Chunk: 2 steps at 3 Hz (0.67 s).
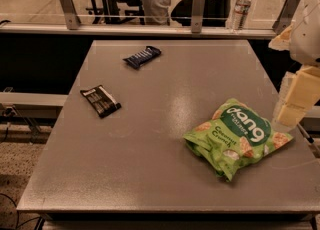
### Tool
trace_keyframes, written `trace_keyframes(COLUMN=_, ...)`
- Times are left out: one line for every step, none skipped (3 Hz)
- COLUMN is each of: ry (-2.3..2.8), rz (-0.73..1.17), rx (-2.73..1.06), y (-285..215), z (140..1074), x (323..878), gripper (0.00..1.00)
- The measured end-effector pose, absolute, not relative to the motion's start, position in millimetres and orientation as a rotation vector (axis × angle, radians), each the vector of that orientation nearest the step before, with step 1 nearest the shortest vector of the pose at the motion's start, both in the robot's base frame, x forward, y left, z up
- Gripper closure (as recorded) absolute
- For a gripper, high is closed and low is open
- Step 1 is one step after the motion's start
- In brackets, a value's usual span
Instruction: Move green rice chip bag near rxbar chocolate
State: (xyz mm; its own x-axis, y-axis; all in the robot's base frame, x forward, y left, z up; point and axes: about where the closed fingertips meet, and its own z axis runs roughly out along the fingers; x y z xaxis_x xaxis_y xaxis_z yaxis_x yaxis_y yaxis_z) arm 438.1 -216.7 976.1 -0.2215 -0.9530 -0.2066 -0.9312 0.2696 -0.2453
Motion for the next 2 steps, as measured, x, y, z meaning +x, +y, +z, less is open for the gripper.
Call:
trace_keyframes(ry=2.232, rz=-0.098, rx=-1.725, y=-216.7, z=976.1, x=438.1, gripper=0.0)
trace_keyframes(ry=2.219, rz=-0.092, rx=-1.735, y=-216.3, z=976.9, x=438.9, gripper=0.0)
